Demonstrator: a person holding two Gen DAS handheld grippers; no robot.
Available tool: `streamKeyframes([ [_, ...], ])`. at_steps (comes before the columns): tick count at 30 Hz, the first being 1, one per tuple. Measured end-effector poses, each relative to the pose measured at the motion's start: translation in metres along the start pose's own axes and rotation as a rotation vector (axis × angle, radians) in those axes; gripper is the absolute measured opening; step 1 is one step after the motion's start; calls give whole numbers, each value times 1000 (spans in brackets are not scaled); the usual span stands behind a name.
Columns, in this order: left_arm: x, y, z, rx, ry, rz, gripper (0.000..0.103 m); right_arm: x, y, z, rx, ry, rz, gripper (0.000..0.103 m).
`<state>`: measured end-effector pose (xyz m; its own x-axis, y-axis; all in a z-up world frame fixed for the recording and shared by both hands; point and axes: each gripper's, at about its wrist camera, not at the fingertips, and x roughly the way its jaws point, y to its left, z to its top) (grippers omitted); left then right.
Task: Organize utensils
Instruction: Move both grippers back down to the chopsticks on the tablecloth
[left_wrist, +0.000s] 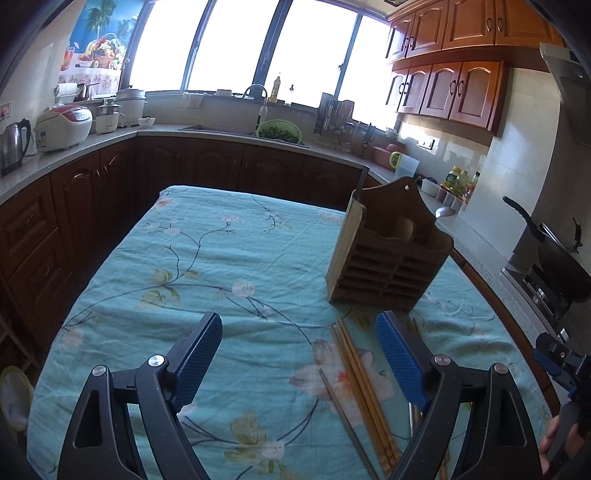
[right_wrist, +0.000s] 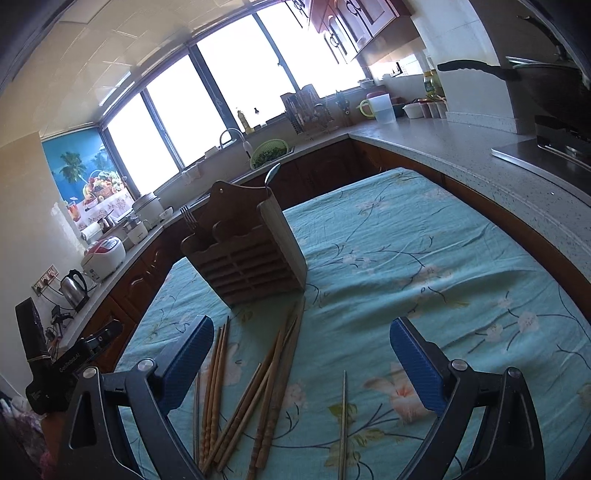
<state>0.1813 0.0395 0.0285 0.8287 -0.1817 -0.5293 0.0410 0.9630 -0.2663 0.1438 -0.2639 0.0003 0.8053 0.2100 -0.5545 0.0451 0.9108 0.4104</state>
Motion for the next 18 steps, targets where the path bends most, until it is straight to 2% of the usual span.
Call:
streamKeyframes([
  [6,-4,-3,-18,22,46,-19,85,-10,-8,-23,-10,17,-41,97],
  [14,0,-2,-27,26,129,11,85,-6,-8,-38,-38,63,-73,97],
  [18,5,-6,-26,41,172,16,85,-1,-4,-41,-71,85,-94,91],
])
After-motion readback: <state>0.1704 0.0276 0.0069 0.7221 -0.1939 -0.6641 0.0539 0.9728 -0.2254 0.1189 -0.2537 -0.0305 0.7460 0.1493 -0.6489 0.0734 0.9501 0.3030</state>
